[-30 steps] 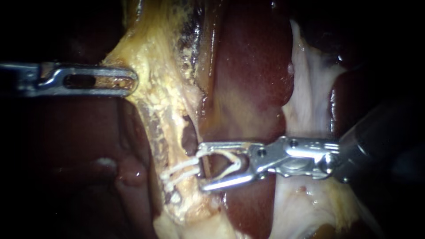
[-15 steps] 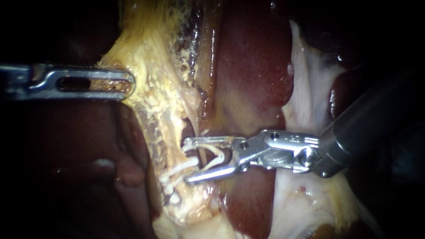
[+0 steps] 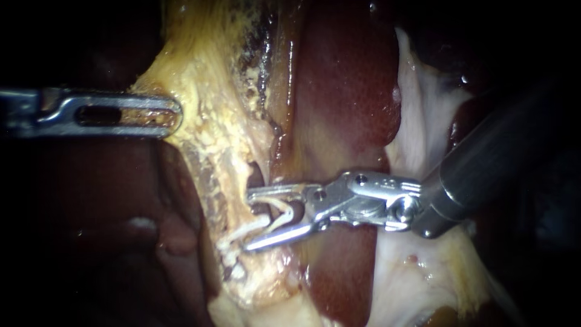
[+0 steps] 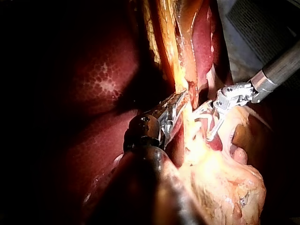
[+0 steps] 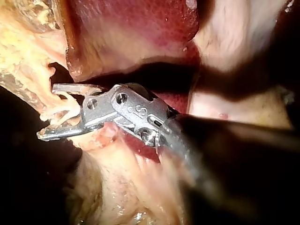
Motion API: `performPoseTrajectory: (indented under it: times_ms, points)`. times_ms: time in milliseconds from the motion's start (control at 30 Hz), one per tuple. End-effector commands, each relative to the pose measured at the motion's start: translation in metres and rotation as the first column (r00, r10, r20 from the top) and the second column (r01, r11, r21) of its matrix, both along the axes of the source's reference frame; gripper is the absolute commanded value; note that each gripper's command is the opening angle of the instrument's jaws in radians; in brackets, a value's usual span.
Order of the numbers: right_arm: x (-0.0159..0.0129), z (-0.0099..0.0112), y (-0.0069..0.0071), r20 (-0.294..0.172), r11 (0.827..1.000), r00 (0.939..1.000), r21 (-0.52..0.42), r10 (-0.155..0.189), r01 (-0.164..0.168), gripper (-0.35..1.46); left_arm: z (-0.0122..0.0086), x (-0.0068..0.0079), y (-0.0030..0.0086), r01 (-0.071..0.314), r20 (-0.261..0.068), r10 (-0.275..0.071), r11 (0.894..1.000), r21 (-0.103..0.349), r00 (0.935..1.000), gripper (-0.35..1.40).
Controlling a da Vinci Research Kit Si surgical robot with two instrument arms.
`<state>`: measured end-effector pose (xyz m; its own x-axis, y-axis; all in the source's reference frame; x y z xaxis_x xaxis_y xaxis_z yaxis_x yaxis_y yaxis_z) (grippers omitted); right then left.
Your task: Clipping third clip left tube
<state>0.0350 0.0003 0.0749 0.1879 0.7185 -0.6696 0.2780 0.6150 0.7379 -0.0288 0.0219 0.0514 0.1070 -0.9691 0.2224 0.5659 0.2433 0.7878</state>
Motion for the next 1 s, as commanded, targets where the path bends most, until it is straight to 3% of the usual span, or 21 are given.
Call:
performPoseTrajectory:
  times_ms: [33,333,633,1000]
  points:
    - [-0.0001,-0.0003,0.0000,-0.008,1.000,1.0000,0.008,-0.003,0.003,0.58,0.0000,0.0001,0.0000,-0.001,0.001,0.001,1.000,0.000,1.0000,-0.35]
    - [0.0000,-0.0024,0.0002,-0.052,0.998,0.9985,0.053,-0.014,0.017,0.58,0.0003,0.0004,0.0002,-0.003,0.002,0.003,1.000,0.000,1.0000,-0.35]
    - [0.0016,-0.0027,0.0002,-0.080,0.994,0.9963,0.099,-0.031,0.039,0.57,0.0011,0.0006,0.0004,-0.001,0.000,0.001,1.000,-0.003,1.0000,-0.35]
    - [0.0044,-0.0023,0.0006,-0.137,0.969,0.9889,0.231,-0.058,0.089,0.55,0.0027,0.0009,0.0006,-0.001,0.002,0.001,1.000,-0.008,1.0000,-0.35]
